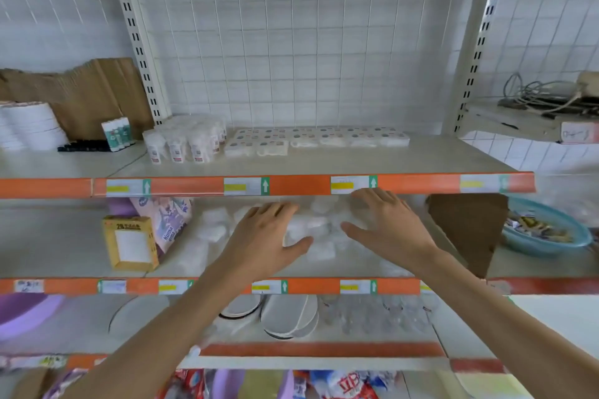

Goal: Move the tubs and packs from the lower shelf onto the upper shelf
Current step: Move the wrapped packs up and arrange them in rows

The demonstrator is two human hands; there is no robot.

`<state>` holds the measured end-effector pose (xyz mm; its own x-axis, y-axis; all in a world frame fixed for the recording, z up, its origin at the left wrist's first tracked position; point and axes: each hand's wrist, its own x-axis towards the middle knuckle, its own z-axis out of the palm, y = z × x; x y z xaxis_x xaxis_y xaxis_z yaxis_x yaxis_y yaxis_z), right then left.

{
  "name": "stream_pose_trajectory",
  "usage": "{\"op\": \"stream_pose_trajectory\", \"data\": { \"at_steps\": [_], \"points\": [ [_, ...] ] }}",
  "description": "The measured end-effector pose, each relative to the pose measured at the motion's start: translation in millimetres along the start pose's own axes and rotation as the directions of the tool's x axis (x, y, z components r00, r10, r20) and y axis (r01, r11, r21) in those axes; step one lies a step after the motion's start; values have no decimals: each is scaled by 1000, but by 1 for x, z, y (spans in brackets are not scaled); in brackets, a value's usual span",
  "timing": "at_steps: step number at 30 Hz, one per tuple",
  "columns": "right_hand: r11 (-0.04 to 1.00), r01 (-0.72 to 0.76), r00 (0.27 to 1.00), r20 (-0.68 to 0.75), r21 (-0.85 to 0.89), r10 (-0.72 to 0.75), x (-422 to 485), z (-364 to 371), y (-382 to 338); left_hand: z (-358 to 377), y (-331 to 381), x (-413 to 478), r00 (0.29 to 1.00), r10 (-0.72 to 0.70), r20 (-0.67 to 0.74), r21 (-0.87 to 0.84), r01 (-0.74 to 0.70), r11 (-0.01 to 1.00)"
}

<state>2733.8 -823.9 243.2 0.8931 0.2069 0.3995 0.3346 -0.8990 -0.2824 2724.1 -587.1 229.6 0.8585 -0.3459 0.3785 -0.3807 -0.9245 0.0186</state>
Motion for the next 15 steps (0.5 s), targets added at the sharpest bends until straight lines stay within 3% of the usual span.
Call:
{"op": "stream_pose_trajectory", "data": {
  "at_steps": [4, 15],
  "points": [
    [1000, -10, 999, 38, 4, 10, -19, 22, 12, 29, 3, -20, 995, -14, 100, -31, 17, 999],
    [998, -66, 936, 346, -17, 68, 6, 137, 50, 140, -28, -17, 961, -107, 253, -112, 139, 984]
  ]
}}
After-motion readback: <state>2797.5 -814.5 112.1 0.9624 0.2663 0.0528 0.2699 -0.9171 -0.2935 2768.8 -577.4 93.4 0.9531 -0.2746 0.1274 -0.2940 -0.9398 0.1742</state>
